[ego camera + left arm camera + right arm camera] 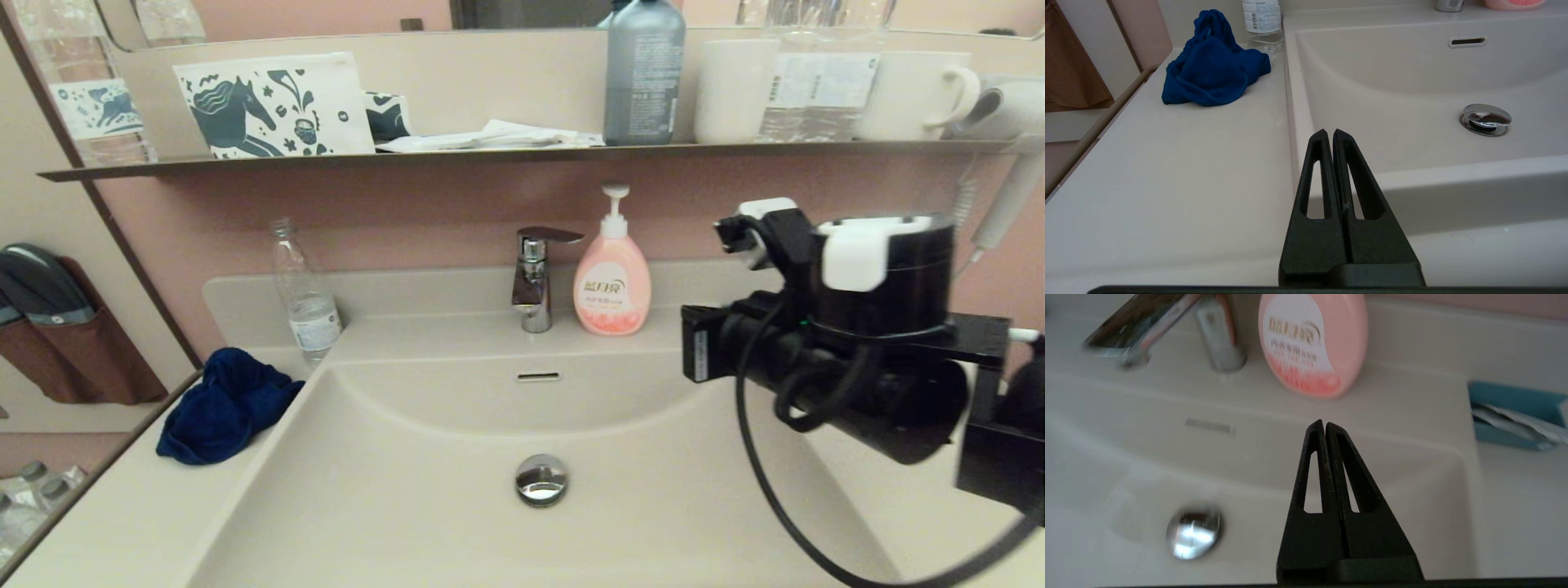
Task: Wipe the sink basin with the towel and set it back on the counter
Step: Turn on the faucet
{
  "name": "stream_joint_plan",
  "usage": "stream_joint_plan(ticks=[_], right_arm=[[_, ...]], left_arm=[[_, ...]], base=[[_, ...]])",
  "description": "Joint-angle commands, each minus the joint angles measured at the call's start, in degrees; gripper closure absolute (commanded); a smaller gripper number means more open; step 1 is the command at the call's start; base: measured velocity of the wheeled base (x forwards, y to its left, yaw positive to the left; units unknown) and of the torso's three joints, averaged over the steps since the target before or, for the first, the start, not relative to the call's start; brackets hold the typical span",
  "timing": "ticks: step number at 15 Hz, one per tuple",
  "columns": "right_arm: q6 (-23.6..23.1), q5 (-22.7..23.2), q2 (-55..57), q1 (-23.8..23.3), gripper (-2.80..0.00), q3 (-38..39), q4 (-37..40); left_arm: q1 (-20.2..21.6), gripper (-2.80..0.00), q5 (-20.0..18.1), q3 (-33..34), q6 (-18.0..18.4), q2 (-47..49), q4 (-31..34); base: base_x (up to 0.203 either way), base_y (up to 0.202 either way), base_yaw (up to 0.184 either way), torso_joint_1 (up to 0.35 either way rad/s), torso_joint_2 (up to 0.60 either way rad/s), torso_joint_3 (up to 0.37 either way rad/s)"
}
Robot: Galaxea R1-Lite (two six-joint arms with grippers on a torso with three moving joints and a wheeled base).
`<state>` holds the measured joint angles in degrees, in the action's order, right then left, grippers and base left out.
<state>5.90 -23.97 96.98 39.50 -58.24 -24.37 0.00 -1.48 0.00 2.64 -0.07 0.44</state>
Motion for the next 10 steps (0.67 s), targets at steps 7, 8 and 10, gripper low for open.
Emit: stream_joint_plan(ticks=[7, 8, 10], right_arm=[[-5.3, -6.4, 30.1, 1.6, 0.0, -35.0, -2.5], [-6.7, -6.4, 32.2, 1.6, 0.0, -37.7, -2.5], [-8.8, -6.1, 35.0, 1.4, 0.0, -42.9, -2.5]], left_arm=[[0.0, 0.0, 0.0, 0.0, 0.0, 0.1, 0.0], [0.0, 0.0, 0.0, 0.0, 0.0, 0.1, 0.0], [0.0, 0.0, -0.1, 0.0, 0.0, 0.1, 0.0]], base=[[0.0, 0.0, 0.0, 0.0, 0.0, 0.0], [0.0, 0.0, 0.0, 0.0, 0.0, 0.0], [0.0, 0.0, 0.0, 0.0, 0.0, 0.0]])
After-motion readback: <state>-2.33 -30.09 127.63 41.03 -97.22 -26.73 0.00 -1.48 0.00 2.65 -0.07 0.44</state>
